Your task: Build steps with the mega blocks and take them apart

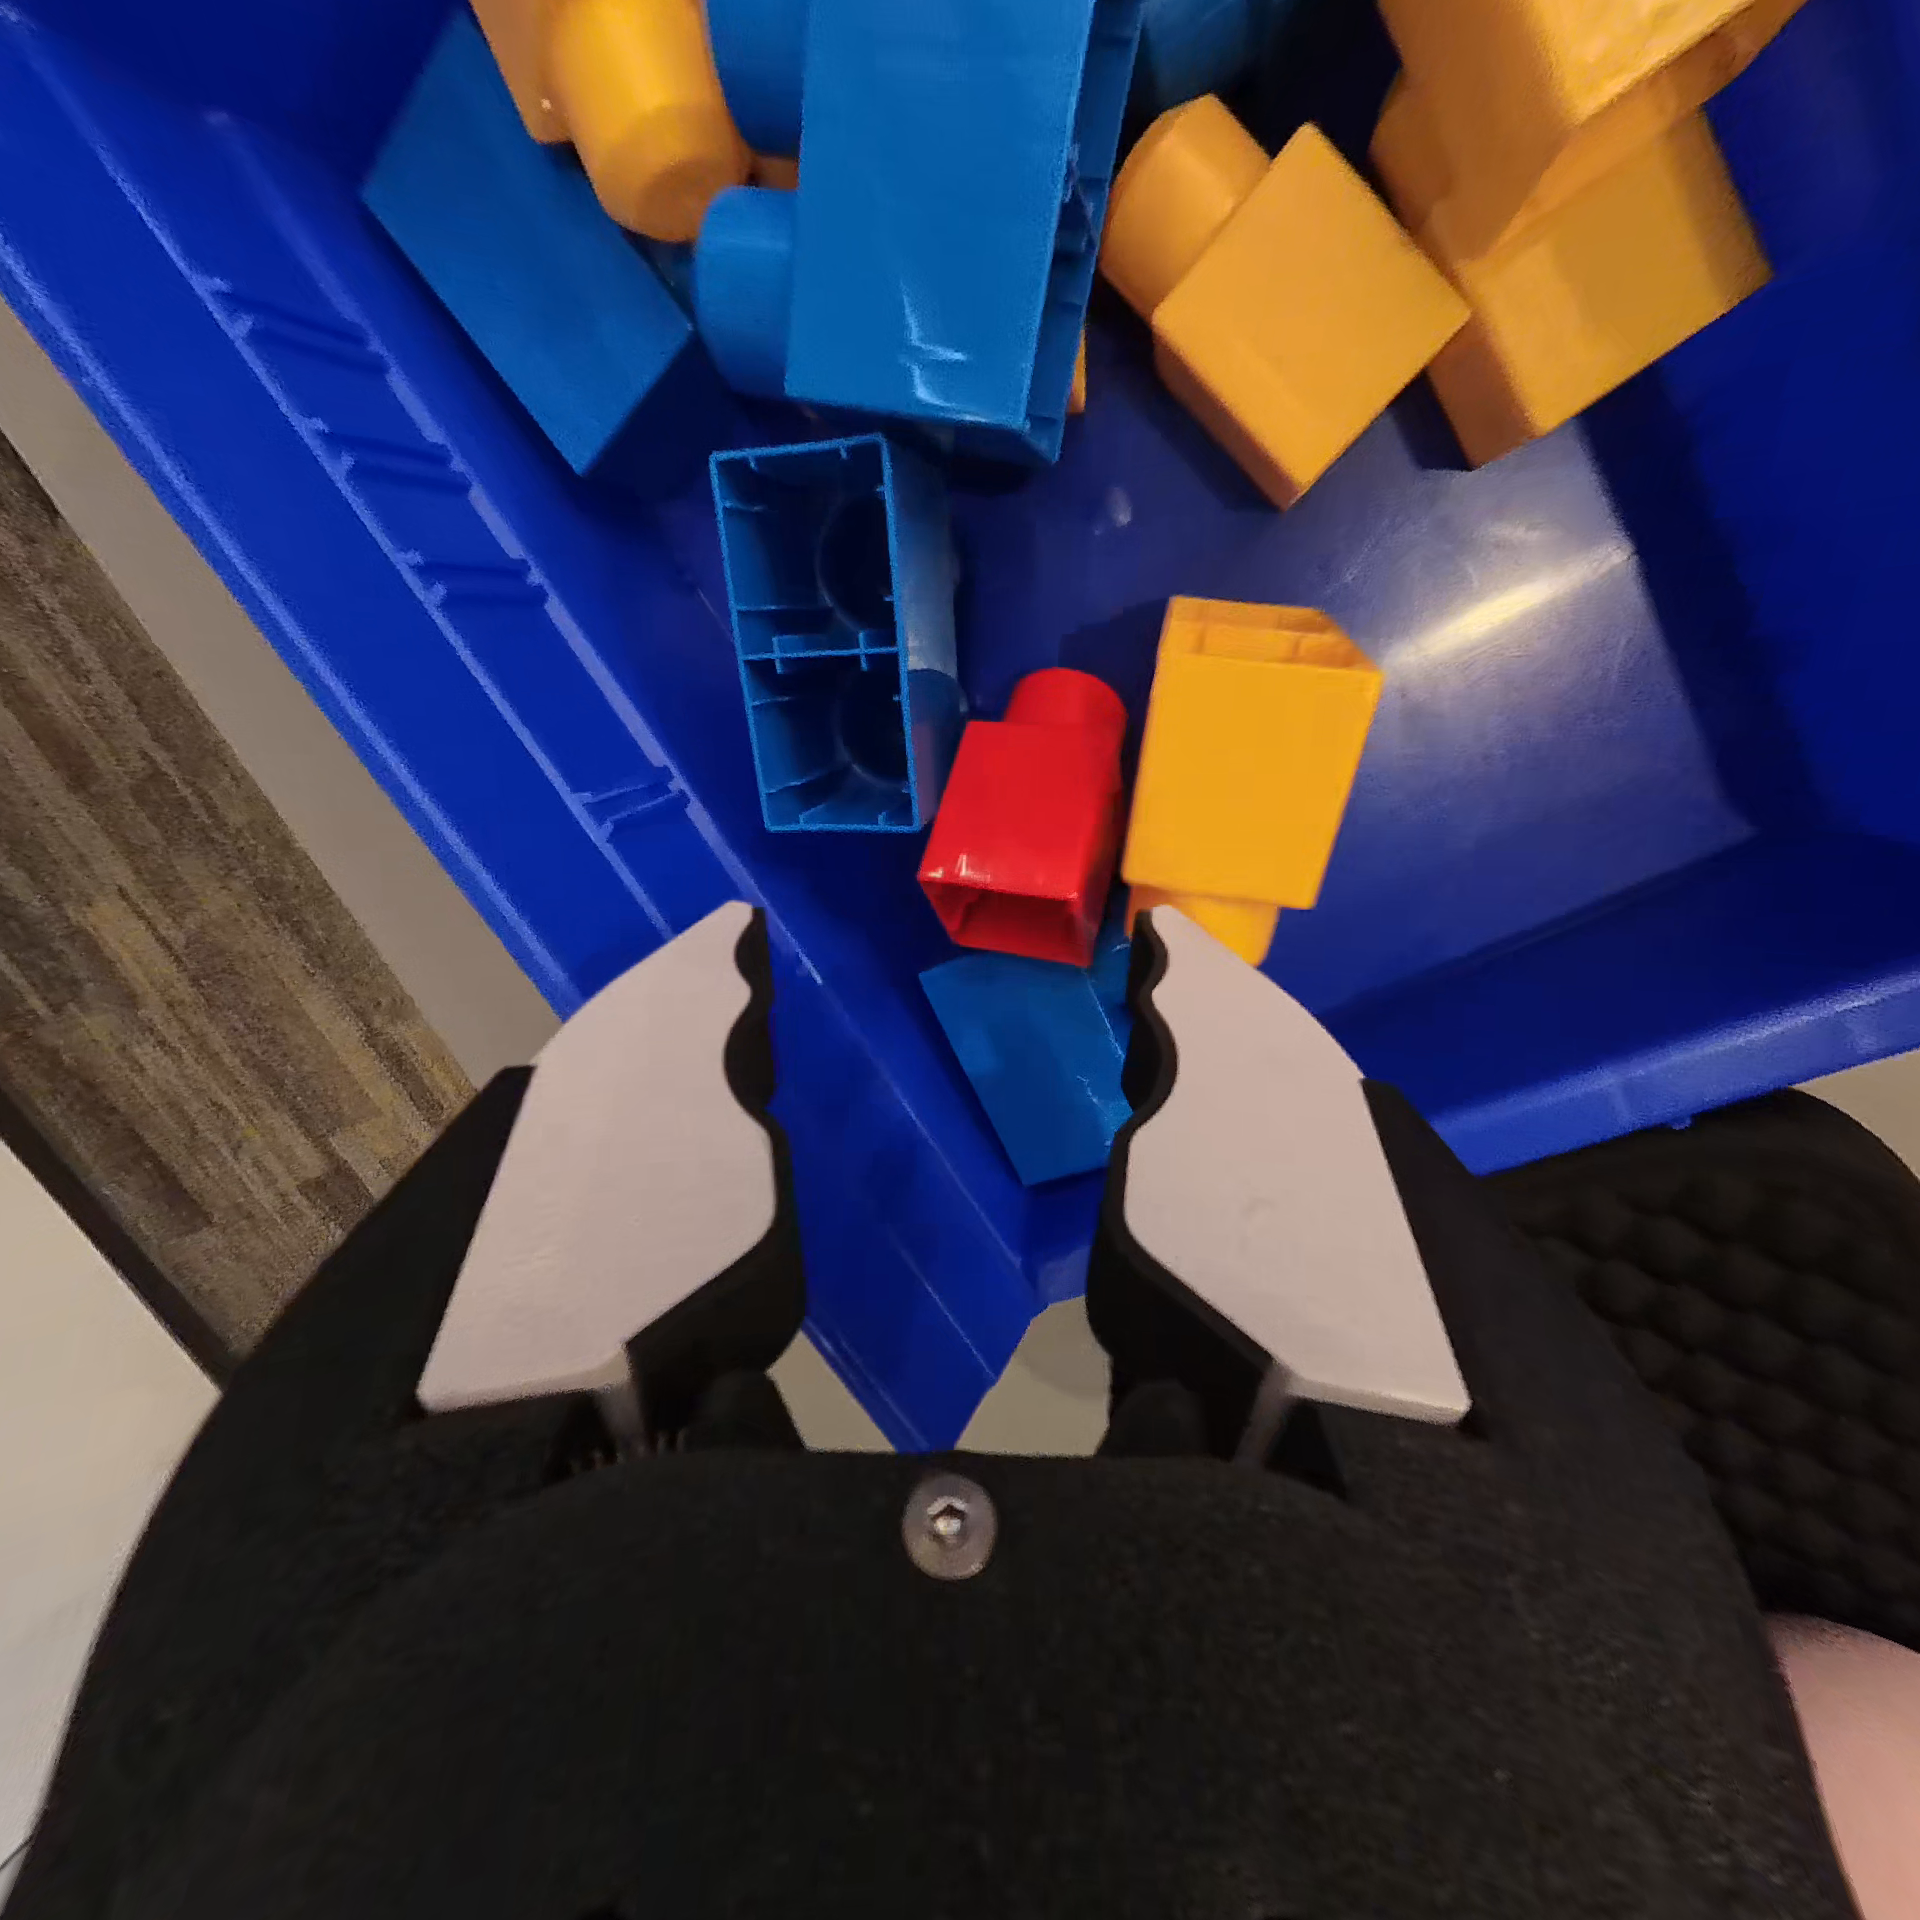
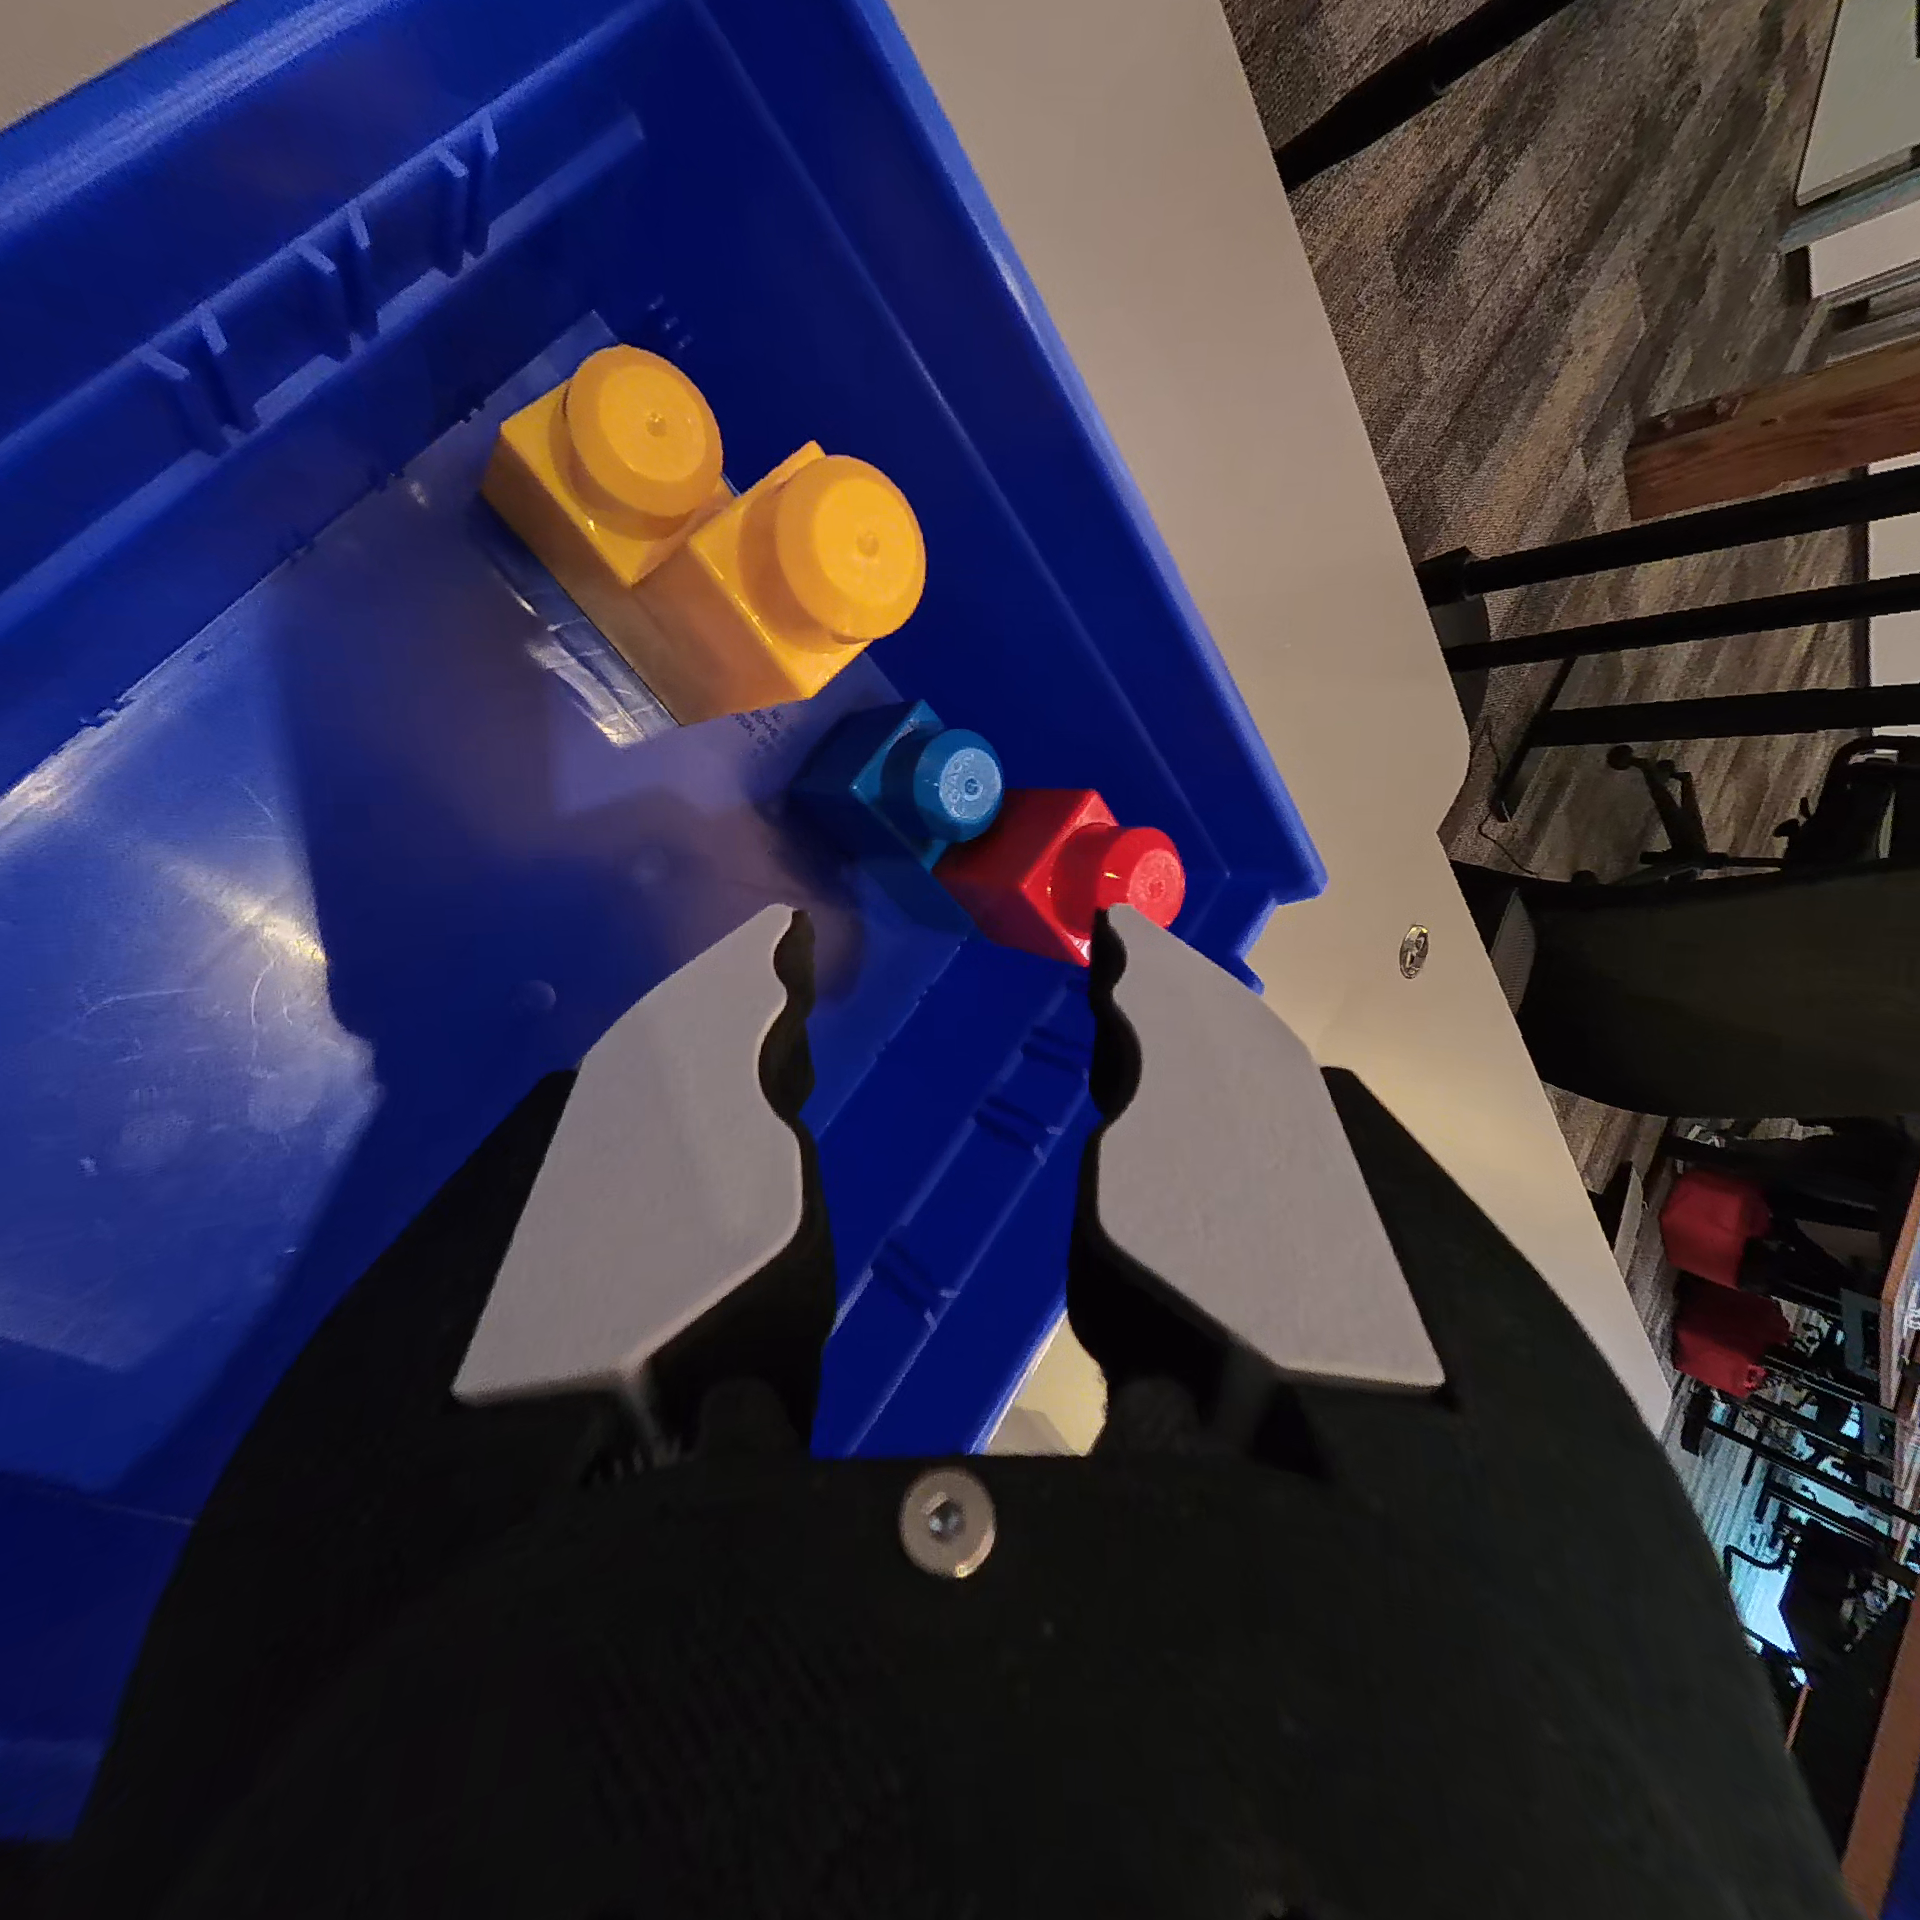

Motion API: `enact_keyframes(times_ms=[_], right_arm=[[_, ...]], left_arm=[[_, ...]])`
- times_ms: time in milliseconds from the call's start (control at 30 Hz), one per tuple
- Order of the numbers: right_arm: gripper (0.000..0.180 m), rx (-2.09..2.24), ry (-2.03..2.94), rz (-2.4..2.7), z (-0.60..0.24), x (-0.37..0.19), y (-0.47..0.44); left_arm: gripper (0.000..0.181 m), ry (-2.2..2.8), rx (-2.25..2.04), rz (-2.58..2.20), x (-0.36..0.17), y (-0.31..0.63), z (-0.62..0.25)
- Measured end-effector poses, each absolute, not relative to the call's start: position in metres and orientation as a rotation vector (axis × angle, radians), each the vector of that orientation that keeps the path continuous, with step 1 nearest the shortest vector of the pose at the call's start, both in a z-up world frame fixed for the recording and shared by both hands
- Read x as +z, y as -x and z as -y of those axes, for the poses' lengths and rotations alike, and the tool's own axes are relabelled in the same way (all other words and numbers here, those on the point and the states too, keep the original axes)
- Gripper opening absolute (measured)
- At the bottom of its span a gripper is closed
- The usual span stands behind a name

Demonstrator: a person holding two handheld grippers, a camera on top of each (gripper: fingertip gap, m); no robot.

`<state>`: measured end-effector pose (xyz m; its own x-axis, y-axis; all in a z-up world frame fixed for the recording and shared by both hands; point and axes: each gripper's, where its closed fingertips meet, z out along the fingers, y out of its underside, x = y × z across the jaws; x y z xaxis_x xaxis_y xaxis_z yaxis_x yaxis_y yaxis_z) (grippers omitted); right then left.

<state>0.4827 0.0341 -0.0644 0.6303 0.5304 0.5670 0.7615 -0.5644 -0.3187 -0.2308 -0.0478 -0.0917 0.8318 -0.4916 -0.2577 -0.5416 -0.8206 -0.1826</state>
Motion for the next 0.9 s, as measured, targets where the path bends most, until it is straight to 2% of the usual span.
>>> enact_keyframes(times_ms=[900], right_arm=[[0.052,-0.55,2.315,0.993,-0.03,-0.063,-0.49]], left_arm=[[0.062,2.894,0.351,-0.824,-0.122,0.227,0.045]])
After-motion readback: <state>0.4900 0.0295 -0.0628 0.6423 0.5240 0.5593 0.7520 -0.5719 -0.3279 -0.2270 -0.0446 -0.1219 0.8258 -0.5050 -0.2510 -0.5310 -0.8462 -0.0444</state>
